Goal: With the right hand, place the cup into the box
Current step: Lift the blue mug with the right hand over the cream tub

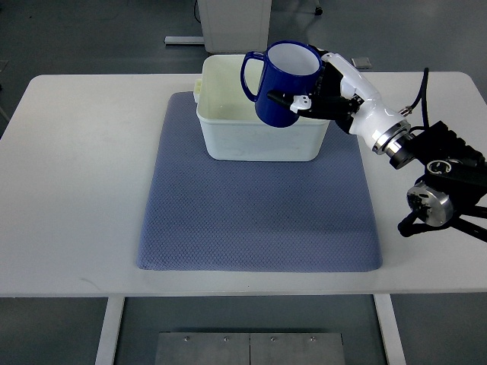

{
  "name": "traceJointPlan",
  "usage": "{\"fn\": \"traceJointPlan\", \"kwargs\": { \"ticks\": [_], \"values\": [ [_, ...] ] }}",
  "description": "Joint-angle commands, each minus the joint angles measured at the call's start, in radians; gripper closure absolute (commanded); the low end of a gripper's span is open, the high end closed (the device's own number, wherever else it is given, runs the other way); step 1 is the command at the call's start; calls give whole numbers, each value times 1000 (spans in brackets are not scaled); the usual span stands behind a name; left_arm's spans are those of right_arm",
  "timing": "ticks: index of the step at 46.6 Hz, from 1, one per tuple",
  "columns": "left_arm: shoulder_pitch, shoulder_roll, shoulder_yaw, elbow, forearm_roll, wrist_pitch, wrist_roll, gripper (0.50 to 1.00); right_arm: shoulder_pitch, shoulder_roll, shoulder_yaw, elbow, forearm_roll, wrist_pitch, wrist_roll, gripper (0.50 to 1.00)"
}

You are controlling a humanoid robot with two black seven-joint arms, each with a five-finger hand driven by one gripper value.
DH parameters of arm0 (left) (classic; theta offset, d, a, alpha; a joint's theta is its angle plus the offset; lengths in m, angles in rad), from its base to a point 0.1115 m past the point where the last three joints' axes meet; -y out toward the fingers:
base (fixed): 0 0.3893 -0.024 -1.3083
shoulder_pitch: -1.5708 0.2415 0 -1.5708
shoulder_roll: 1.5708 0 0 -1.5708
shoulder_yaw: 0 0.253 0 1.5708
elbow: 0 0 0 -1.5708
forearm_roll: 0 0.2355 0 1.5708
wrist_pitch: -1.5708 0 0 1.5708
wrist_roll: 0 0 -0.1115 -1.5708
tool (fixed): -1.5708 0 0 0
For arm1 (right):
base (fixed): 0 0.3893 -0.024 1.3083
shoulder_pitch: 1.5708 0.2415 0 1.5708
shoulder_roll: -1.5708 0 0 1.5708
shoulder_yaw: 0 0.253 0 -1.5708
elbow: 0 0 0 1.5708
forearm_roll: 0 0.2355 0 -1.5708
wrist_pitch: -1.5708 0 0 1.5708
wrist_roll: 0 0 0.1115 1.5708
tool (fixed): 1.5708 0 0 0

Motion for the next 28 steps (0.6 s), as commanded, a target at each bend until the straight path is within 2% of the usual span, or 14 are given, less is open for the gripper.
{"fn": "traceJointPlan", "kwargs": {
  "ticks": [1,13,28],
  "values": [
    [0,0,0,0,0,0,0,500,56,39,-44,-46,41,0,0,1000],
    [0,0,0,0,0,0,0,500,154,164,-118,-181,93,1,-6,1000],
    [0,0,0,0,0,0,0,500,163,292,-120,-380,96,15,-42,1000]
  ]
}}
